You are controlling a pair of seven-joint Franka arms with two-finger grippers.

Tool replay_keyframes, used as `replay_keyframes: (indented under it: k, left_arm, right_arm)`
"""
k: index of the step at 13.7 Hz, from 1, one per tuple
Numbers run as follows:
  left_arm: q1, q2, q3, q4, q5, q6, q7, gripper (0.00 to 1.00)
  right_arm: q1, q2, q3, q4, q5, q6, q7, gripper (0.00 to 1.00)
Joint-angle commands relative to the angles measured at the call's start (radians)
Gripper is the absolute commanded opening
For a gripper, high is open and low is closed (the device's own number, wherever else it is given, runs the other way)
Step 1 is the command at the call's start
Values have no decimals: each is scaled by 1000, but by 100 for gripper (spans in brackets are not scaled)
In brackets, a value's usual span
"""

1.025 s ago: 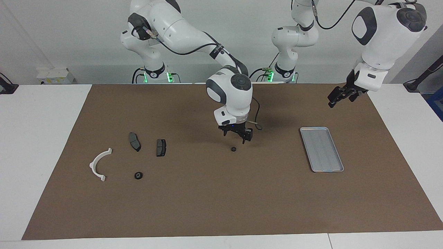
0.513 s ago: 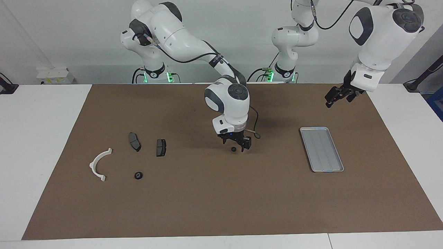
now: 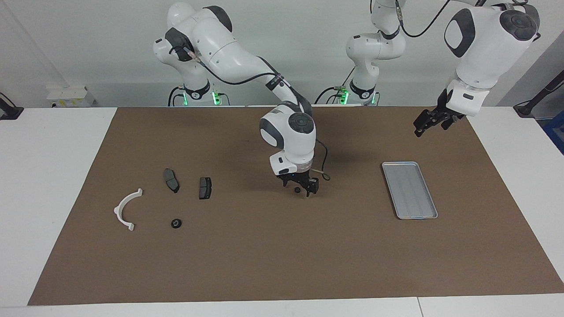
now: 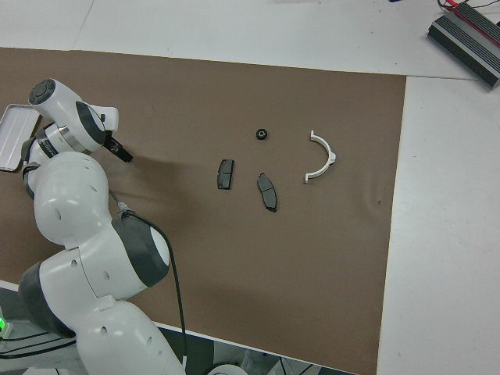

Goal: Place bearing gear from tray to pile

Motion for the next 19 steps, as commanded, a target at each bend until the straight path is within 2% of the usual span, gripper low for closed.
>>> replay_keyframes:
  k: [1,4,5,6,8,9,12,14,16,19]
  left_arm:
    - [6,-22,2,-5,1,-25,40,100]
    - [6,-21,0,26,1,-54,43,100]
    - [6,-22,0,20,0,-44,46,100]
    - [4,-22,2,18,0,-42,46,100]
    - [4,-22,0,18,0,-36,48,100]
    - [4,-22,0,18,0,-38,46,100]
    - [3,-22,-11,24,1,-36,35,100]
    - [3,-24,-12,23,1,-36,35,100]
    - [4,-42,-14,12,1,-41,34,100]
    - [6,-44,-14,7,1,-39,34,100]
  right_arm:
    - [-7,4,12,-20,-23,19,14,89]
    - [-9,4,13,-31,-17,21,11,82]
    - [-9,3,13,-34,-13,19,9,72]
    - [-9,3,15,-34,-11,16,9,56]
    - [-9,3,16,-33,18,13,11,9]
    - [-10,3,18,-33,20,16,11,0]
    - [-12,0,16,-17,20,-4,9,0]
    - [-25,-8,13,41,9,-101,-33,0]
    - [-88,-58,18,105,18,-239,-195,0]
    - [-264,-203,19,107,55,-399,-643,0]
